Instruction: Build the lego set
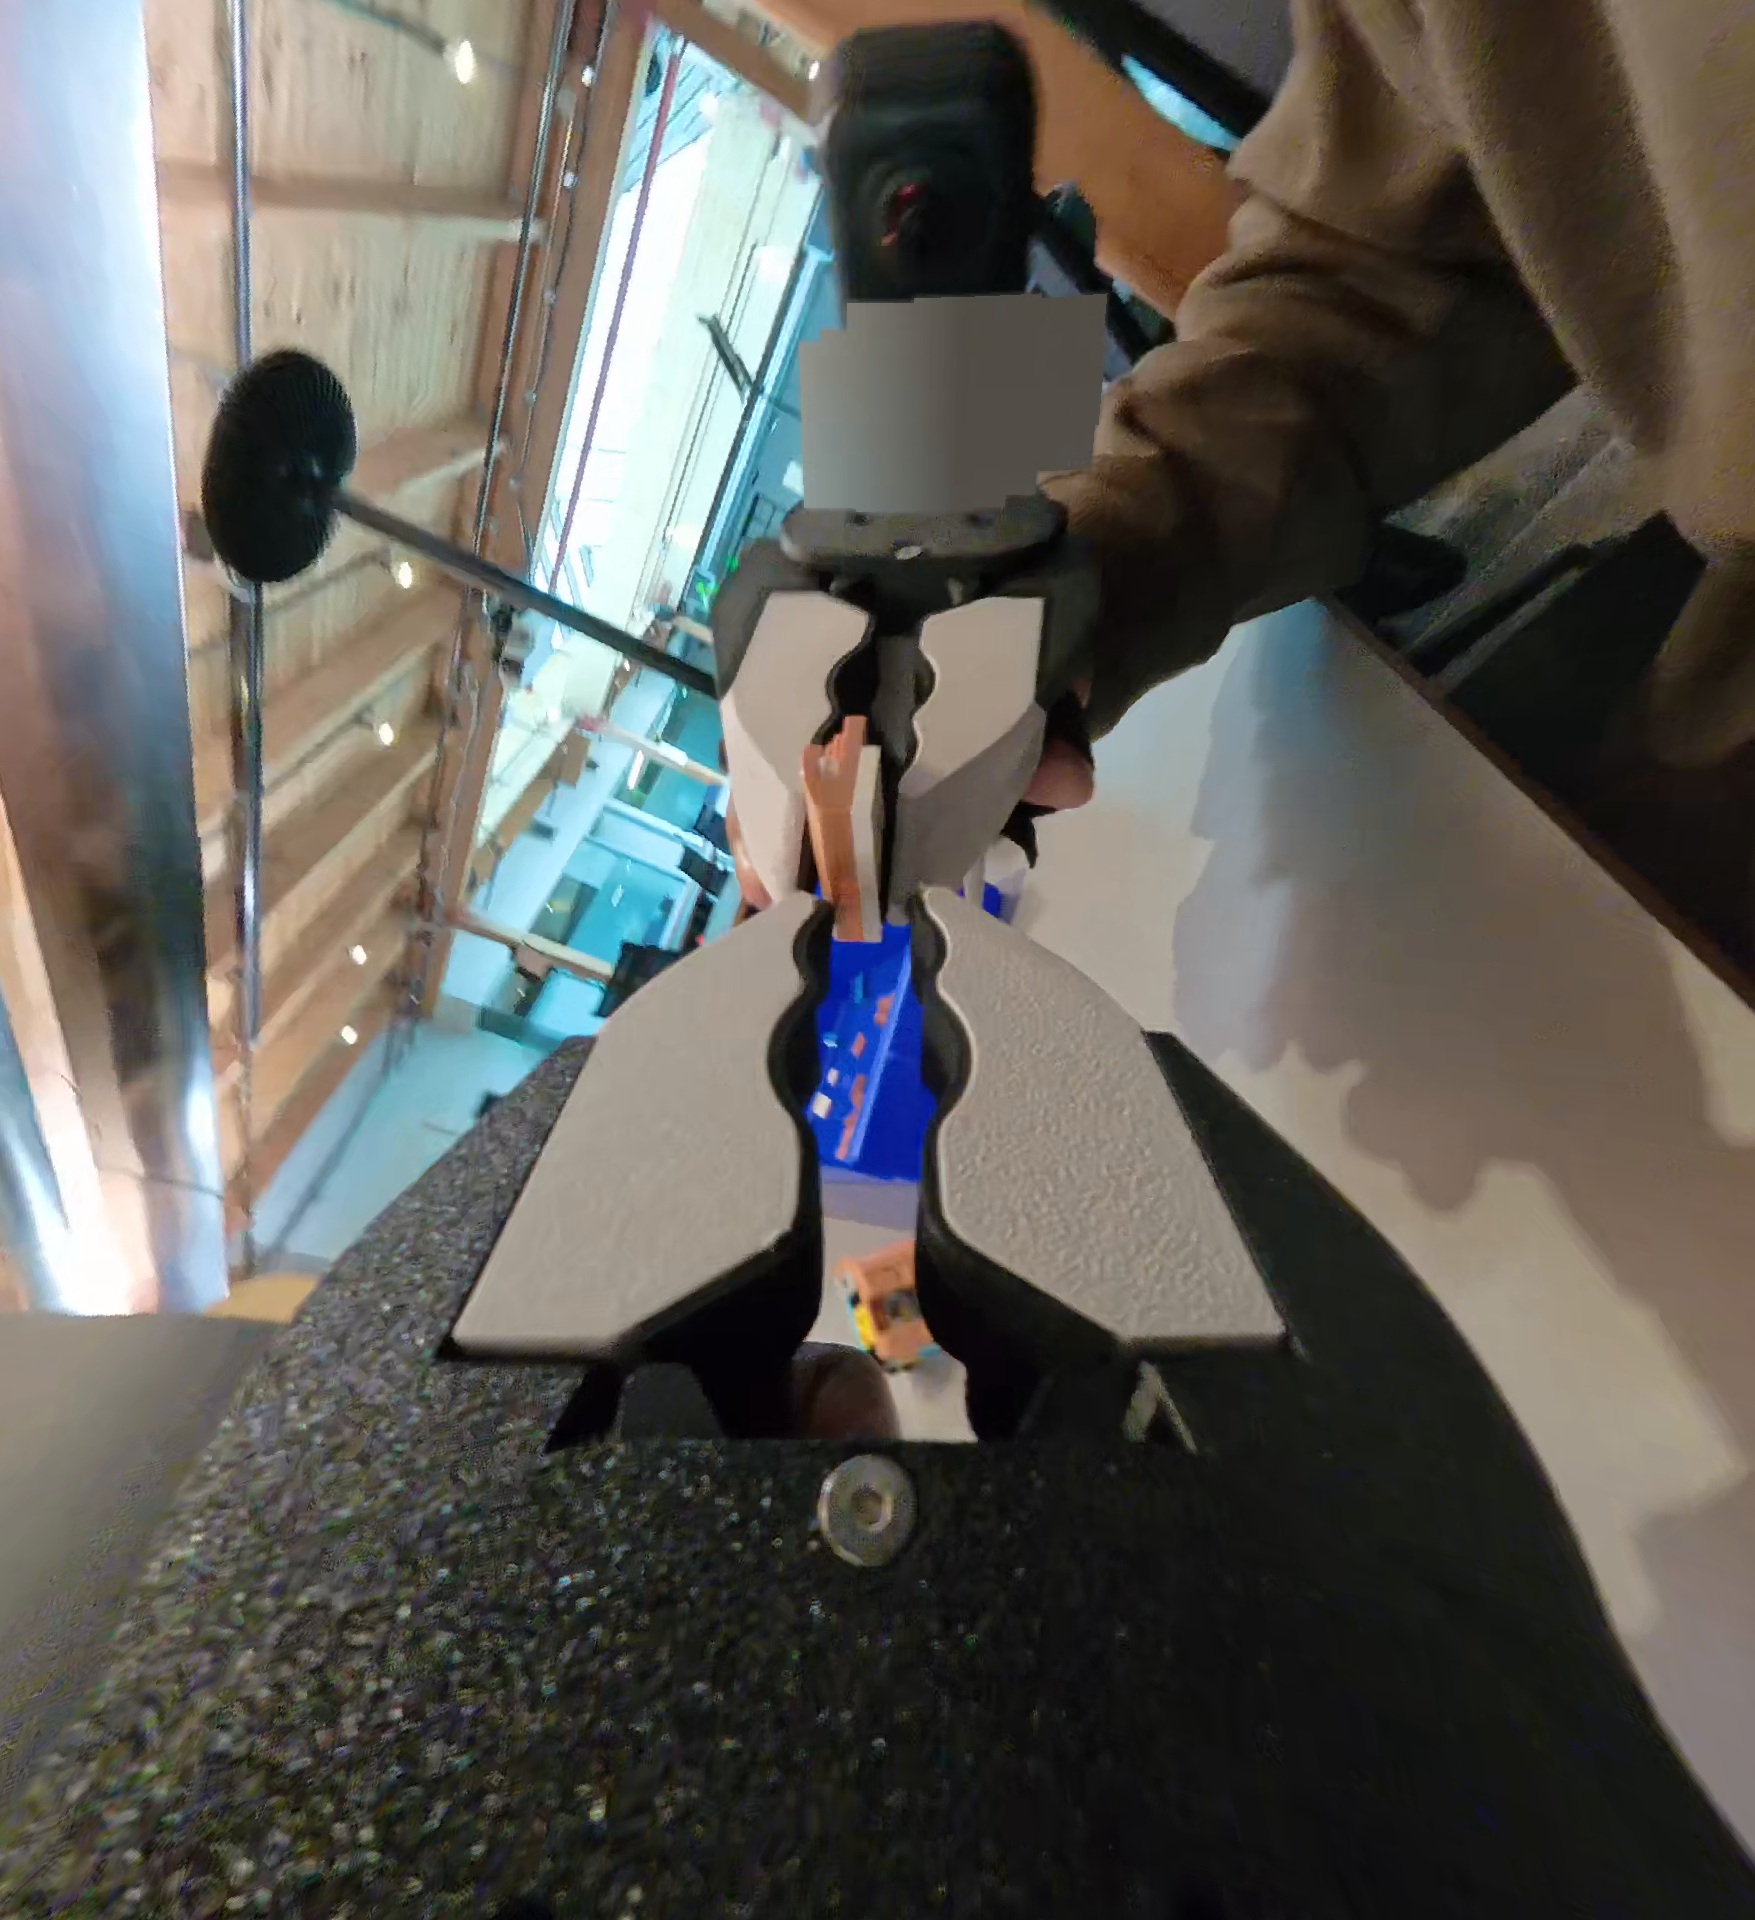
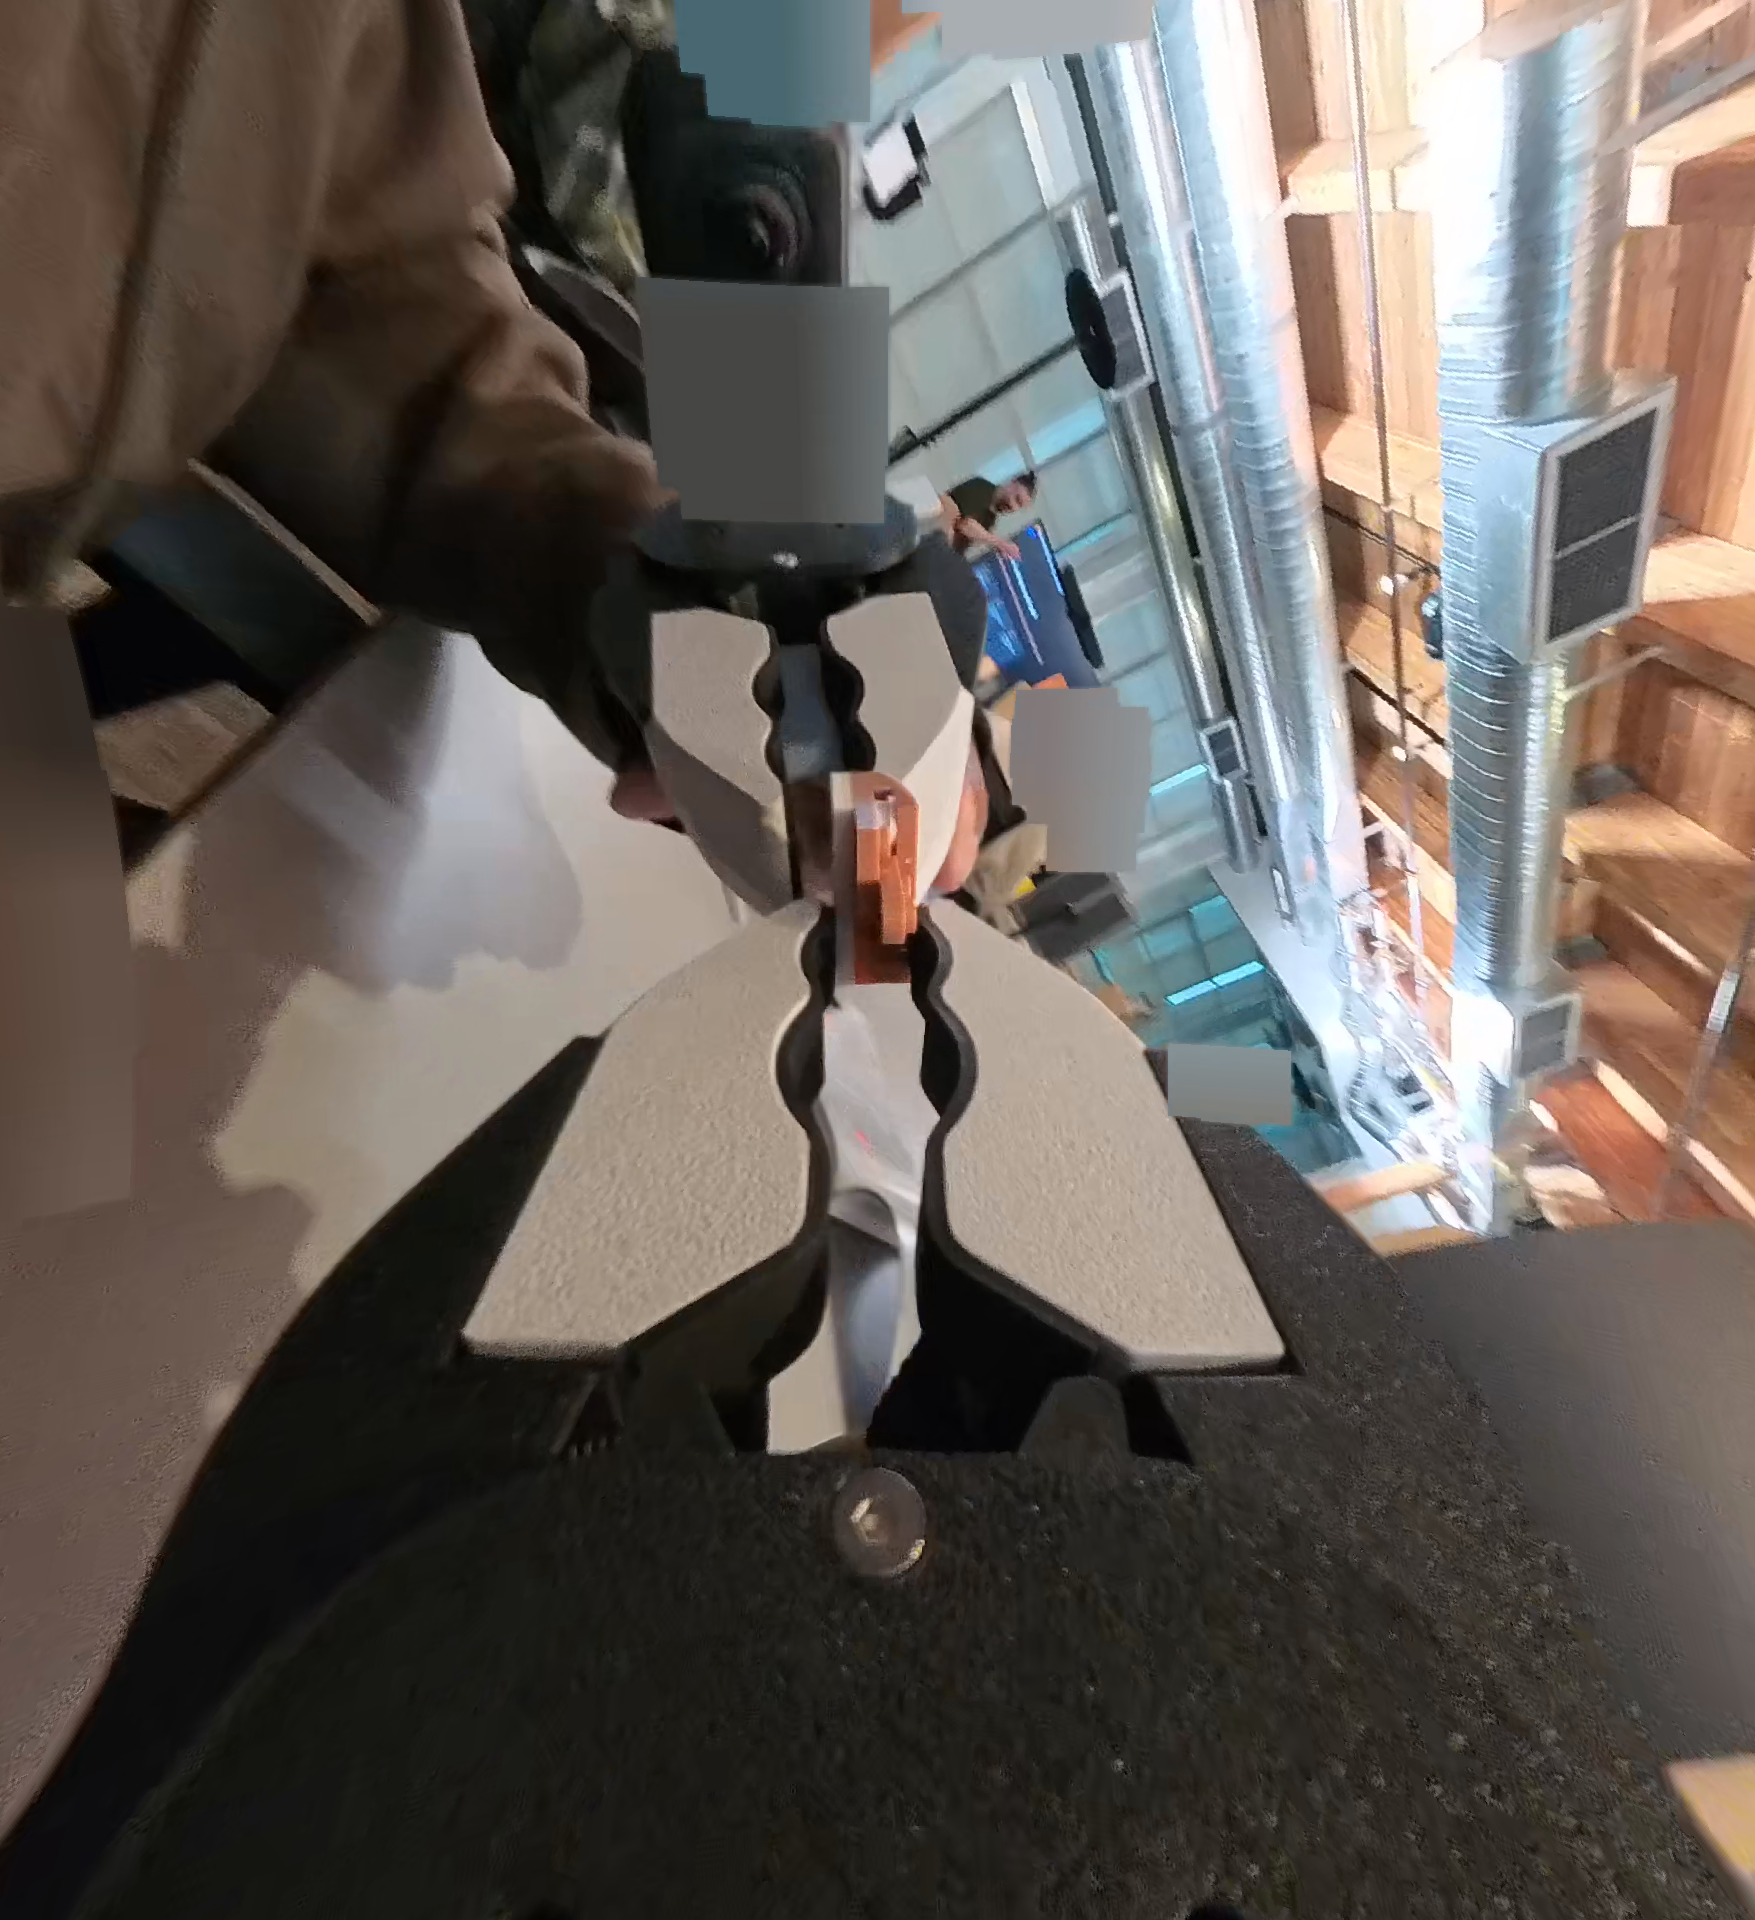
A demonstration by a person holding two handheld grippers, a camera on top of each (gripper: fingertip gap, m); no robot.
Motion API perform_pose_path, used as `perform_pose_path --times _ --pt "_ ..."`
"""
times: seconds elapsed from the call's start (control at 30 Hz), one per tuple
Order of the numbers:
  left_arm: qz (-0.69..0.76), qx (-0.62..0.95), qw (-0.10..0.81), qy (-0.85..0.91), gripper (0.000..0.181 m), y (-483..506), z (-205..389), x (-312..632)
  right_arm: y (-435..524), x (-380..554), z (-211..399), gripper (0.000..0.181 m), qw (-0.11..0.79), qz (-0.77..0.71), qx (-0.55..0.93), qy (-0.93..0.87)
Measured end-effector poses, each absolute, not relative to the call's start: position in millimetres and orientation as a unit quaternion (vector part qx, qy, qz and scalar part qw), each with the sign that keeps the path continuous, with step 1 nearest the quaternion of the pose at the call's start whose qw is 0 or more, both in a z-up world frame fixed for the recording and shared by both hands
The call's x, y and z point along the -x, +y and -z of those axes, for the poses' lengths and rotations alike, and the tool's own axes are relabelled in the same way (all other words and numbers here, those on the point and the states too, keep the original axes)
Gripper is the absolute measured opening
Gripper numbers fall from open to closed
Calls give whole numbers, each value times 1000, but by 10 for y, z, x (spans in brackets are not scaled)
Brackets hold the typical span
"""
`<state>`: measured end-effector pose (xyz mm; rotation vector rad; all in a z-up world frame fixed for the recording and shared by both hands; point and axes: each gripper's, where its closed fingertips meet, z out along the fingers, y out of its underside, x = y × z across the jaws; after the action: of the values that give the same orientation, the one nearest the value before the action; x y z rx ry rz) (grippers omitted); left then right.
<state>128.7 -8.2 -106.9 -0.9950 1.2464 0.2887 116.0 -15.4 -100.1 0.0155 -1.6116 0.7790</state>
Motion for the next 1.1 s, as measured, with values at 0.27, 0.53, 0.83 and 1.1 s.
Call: perform_pose_path --times 0.27,0.53,0.83,1.1 --pt "199 595 653 424 45 -91 1185 -1031 -22 -1037 1091 13 693 -239 -37 -680" --pt "327 619 583 412 51 -75 1271 -1244 -152 -943 1240 13 705 -160 -102 -684" --pt "261 614 602 438 38 -1 1390 -1190 -39 -903 1246 36 708 -166 -71 -683" --pt "260 614 597 446 38 -8 1424 -1186 -76 -880 1356 32 691 -148 -87 -702"
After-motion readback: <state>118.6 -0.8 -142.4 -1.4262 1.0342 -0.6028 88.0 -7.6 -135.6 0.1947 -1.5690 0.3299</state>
